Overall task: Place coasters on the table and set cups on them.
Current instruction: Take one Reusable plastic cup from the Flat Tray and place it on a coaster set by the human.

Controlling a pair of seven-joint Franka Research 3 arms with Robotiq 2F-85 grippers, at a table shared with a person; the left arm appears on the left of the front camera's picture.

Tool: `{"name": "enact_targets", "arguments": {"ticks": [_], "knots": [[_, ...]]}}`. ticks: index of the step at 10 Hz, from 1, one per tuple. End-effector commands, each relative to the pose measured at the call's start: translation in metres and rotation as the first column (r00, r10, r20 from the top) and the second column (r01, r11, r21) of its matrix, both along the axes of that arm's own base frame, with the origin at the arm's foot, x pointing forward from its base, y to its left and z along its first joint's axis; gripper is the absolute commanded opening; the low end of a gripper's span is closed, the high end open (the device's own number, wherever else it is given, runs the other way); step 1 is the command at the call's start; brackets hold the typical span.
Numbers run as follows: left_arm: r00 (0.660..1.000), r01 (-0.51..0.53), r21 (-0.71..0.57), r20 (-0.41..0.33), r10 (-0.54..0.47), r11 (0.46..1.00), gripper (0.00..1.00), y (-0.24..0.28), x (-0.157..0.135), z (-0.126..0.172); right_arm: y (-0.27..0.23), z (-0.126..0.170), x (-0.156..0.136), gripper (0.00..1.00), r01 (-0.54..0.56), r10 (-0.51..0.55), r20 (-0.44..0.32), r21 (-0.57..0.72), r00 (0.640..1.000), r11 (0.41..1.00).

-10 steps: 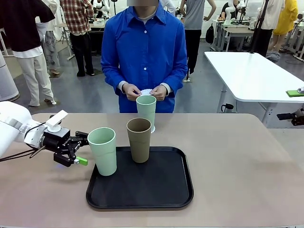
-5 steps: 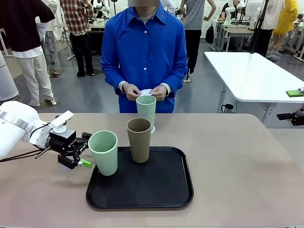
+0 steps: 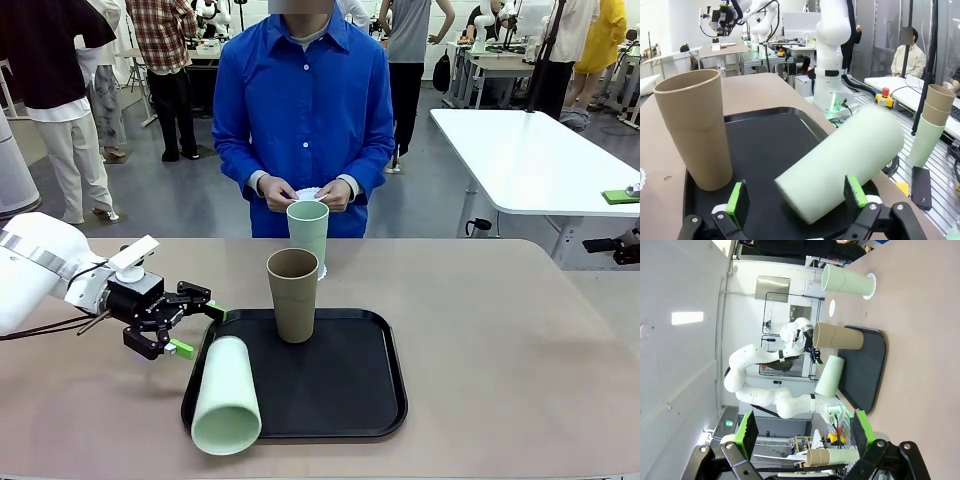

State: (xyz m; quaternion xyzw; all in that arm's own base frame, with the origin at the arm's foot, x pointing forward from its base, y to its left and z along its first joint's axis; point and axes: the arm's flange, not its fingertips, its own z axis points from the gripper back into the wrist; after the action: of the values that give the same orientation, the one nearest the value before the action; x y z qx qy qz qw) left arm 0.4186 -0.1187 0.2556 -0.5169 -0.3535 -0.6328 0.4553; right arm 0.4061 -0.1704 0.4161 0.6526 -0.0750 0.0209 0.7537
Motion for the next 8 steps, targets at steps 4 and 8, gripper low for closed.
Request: {"name": "enact_targets", "arguments": {"ticks": [4, 8], "knots": [[0.999, 0.029, -0.02, 0.017, -0.029, 0.999, 1.0, 0.0035, 0.0059, -0.0012, 0.0005, 0.0012, -0.0021, 1.0, -0.003, 0.003, 0.006, 0.006, 1.0, 1.0], [0.999, 0.039, 0.031, 0.025, -0.04, 0.999, 1.0, 0.0045, -0.0025, 0.0016, 0.0005, 0.0012, -0.0021, 1.0, -0.003, 0.003, 0.006, 0.006, 1.0, 1.0]]}}
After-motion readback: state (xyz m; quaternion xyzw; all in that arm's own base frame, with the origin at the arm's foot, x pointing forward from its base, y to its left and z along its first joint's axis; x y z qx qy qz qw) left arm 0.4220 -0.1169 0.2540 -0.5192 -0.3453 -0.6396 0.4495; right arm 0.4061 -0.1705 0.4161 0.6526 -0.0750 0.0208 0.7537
